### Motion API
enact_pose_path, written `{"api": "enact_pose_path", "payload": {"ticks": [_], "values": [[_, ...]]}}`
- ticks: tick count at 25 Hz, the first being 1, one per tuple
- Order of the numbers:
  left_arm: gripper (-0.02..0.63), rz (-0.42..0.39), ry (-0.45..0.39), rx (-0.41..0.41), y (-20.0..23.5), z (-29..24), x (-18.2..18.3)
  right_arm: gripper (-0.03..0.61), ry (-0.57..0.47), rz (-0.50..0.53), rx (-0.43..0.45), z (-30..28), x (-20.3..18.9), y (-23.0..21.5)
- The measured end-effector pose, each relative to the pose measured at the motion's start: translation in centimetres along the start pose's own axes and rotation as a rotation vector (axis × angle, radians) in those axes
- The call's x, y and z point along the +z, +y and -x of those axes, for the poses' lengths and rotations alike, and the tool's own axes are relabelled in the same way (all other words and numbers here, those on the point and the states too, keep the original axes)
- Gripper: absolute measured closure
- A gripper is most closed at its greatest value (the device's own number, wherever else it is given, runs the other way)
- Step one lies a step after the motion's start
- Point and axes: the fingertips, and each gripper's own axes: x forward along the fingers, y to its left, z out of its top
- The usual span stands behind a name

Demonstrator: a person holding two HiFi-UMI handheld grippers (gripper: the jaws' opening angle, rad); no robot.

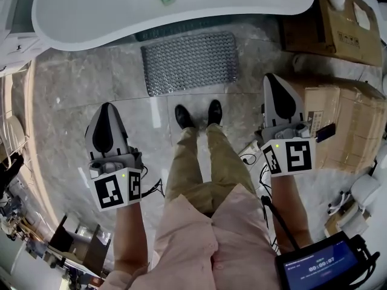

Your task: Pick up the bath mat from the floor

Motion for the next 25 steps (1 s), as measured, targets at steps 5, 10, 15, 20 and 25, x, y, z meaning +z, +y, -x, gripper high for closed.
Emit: {"api": "enact_pose_path", "payload": {"ticks": [5, 10, 15, 20, 25], "values": [[0.589, 0.004, 0.0, 0.003, 0.5, -0.4, -0.5, 0.56, -0.001, -0.002, 0.011, -0.7, -0.4, 0.4], [0.589, 0.003, 0.006, -0.003, 0.6, -0.8, -1.2, 0.56, 0.005, -0.008, 0.017, -1.3, -1.4, 0.8], [0.589, 0.003, 0.0, -0.007, 1.1, -1.2, -2.0, 0.56, 0.002, -0.009, 0.014, -1.9, -2.3, 0.8], [0.589, 0.012, 0.001, -0.005, 1.1, -1.3, -4.1, 0.56, 0.004, -0.006, 0.013, -1.9, -4.2, 0.9], [0.589, 0.011, -0.009, 0.0, 1.0, -1.5, -6.1, 0.56, 0.0, -0.006, 0.013, -1.8, -6.4, 0.9]]}}
